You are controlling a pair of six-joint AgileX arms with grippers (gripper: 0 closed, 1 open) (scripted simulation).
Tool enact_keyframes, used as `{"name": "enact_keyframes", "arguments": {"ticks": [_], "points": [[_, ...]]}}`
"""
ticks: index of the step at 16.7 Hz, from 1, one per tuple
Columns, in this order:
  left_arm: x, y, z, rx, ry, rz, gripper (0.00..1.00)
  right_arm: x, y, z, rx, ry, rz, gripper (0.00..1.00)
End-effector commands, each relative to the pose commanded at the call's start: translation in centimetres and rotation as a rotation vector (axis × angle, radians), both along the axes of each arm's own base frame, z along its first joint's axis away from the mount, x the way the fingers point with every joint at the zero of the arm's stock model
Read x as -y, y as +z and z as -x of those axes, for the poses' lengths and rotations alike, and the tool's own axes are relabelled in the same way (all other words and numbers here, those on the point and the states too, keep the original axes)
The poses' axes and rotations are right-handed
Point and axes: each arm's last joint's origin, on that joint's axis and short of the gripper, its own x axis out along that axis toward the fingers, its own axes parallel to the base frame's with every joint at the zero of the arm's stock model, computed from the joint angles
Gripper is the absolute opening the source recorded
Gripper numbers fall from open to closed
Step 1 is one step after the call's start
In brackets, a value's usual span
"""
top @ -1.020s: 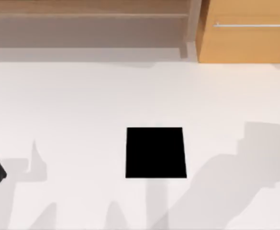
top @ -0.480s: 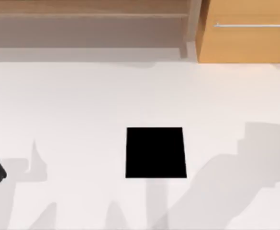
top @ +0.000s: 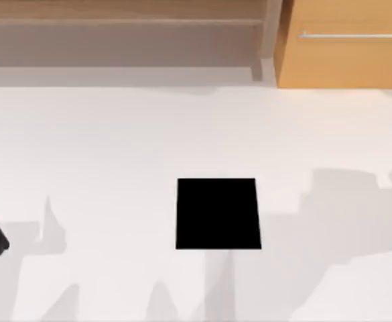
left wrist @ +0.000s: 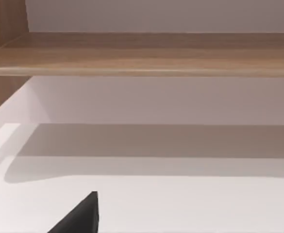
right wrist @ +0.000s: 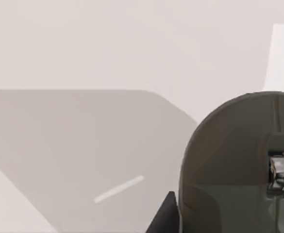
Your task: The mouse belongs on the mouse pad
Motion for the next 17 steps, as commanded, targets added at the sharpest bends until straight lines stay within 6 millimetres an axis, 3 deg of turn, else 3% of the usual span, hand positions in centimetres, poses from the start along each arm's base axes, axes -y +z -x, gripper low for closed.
{"name": "enact_keyframes", "arguments": {"ticks": [4, 9, 11, 14, 17], "points": [[0.0, 0.0, 0.0, 0.000, 0.000, 0.000, 1.00, -0.1, 4.4, 0.3, 0.023, 0.001, 0.004, 0.00], [0.0, 0.0, 0.0, 0.000, 0.000, 0.000, 1.00, -0.2, 4.7, 0.3, 0.026, 0.001, 0.004, 0.00], [0.0, 0.0, 0.0, 0.000, 0.000, 0.000, 1.00, -1.1, 4.6, -0.6, 0.022, 0.023, 0.003, 0.00], [0.0, 0.0, 0.0, 0.000, 0.000, 0.000, 1.00, -5.4, 4.5, -3.3, 0.017, 0.116, 0.001, 0.00], [0.0, 0.0, 0.0, 0.000, 0.000, 0.000, 1.00, -13.3, 4.0, -5.5, 0.009, 0.276, -0.002, 0.00]]}}
